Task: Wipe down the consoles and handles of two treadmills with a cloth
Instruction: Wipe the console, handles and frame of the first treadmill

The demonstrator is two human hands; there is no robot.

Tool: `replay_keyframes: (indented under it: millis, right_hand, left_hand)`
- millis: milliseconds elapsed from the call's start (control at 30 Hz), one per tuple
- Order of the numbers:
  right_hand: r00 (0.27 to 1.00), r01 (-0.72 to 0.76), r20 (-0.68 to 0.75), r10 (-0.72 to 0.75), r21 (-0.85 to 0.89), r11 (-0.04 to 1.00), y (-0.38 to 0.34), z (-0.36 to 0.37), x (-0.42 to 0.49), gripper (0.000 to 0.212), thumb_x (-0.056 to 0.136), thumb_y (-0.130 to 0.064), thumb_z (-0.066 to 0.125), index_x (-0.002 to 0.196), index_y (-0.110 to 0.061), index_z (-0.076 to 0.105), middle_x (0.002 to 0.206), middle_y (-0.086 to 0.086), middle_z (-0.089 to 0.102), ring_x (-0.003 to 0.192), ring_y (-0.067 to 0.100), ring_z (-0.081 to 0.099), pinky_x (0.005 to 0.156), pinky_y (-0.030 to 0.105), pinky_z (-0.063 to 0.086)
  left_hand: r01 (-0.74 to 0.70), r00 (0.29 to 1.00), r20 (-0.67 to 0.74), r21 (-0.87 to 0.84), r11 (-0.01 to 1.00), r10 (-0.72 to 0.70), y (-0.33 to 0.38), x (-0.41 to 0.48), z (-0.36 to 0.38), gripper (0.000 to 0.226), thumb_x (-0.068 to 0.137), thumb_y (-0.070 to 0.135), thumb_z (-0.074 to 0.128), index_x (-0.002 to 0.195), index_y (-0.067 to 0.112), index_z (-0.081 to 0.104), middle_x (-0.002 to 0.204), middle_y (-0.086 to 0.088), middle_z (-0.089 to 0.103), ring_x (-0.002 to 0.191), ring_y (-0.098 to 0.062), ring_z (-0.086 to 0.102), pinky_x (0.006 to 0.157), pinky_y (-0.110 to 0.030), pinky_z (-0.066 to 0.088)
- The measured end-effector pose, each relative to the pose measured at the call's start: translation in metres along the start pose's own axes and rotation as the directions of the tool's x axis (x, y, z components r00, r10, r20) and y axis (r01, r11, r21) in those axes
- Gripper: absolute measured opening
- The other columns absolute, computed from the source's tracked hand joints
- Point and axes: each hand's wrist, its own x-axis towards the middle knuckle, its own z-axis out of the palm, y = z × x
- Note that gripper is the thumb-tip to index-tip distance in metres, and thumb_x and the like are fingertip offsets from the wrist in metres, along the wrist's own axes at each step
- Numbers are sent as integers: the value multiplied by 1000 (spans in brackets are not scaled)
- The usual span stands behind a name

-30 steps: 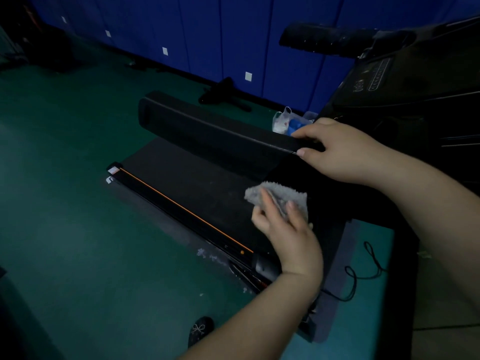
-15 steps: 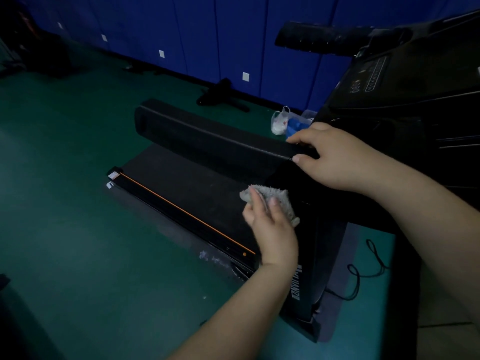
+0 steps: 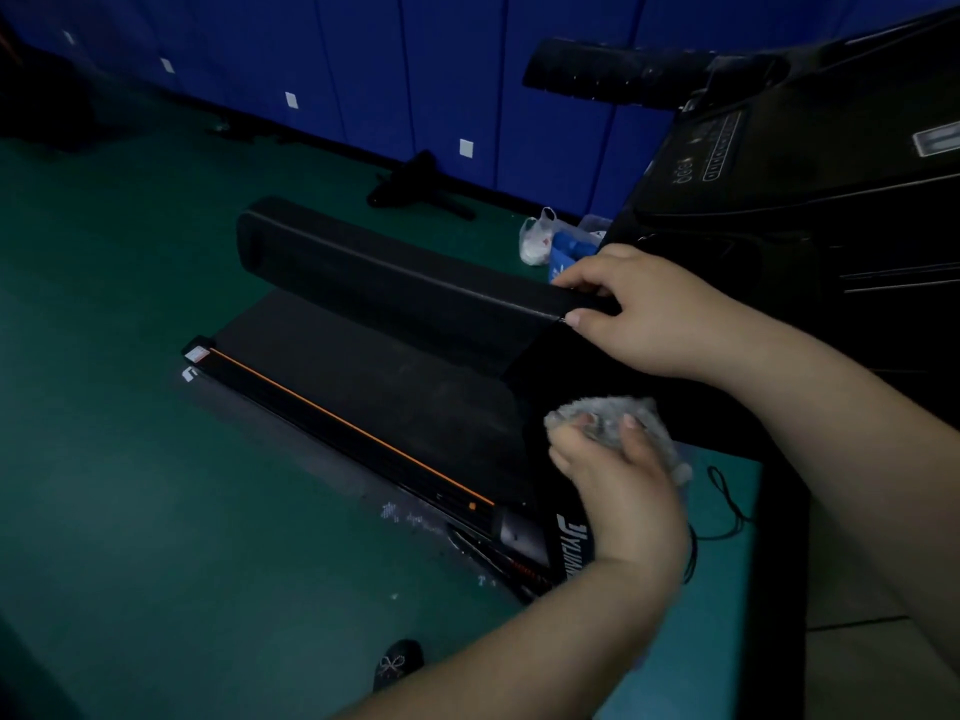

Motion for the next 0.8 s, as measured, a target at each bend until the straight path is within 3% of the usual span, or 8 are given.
replay_keyframes:
  millis: [133,233,367,500,600,667,733,800]
  right_hand:
    - [1000,6,15,-6,-2,1000,0,-2,-1,34,91,-31,57,125,-27,56,113,-7,46,107,11,48,90,24,37]
    - [1000,16,2,-16,-10,1000,0,-2,-2,34,91,-32,56,125,-27,57,113,-6,46,108,14,49,94,28,39]
    - [1000,13,7,-12,-7,1000,1,-2,-3,36,92,-33,56,127,-27,55,121,-3,48,111,16,49,95,29,39]
    - [1000,0,4,0,-2,1000,1,-2,-2,36,92,-33,56,128,-28,56,122,-4,48,113,14,48,93,25,37]
    - [1000,-4,-4,4,-9,1000,0,-2,-3,36,91,-33,57,127,-29,56,118,-6,49,111,13,49,93,25,38]
    - [1000,-10,-3,10,-2,1000,0,-2,-4,36,91,-33,57,126,-30,57,113,-10,47,108,10,49,92,24,37]
    - [999,-32,6,32,10,999,-2,-1,-3,36,90,-33,58,126,-30,57,111,-13,45,106,8,48,92,23,37]
    - [998,-64,10,63,25,998,-3,-1,-2,36,88,-33,60,124,-31,57,113,-12,48,106,9,51,95,25,40]
  left_hand:
    - [-133,958,256,12,991,126,-24,-17,1,17,94,41,48,94,30,35,110,-9,51,99,-15,53,89,-29,45]
    - [-64,992,103,-108,992,75,-29,-4,-16,14,95,25,51,92,33,40,111,-10,56,101,-20,57,91,-36,47]
    - [-213,961,-217,-184,960,172,-16,17,-50,16,96,17,51,105,27,42,120,-7,50,104,-15,52,88,-12,42]
    - [-433,896,-108,6,901,431,-10,27,-38,37,89,12,62,119,21,43,128,-3,34,111,-8,46,96,-21,42]
    - [-398,905,-118,105,911,409,-23,46,-39,41,85,2,63,121,11,45,126,-8,32,107,-15,47,94,-26,43]
    - [-223,937,-262,55,973,230,-28,68,-63,37,88,3,59,123,8,46,125,-13,35,106,-24,49,97,-30,41]
    - [-122,914,-393,-30,992,100,-22,91,-97,32,93,7,55,124,6,47,128,-17,37,99,-17,45,88,-13,35]
    - [-294,868,-415,14,956,273,-2,103,-125,28,94,9,53,122,10,50,127,-11,41,98,-9,43,79,-1,31]
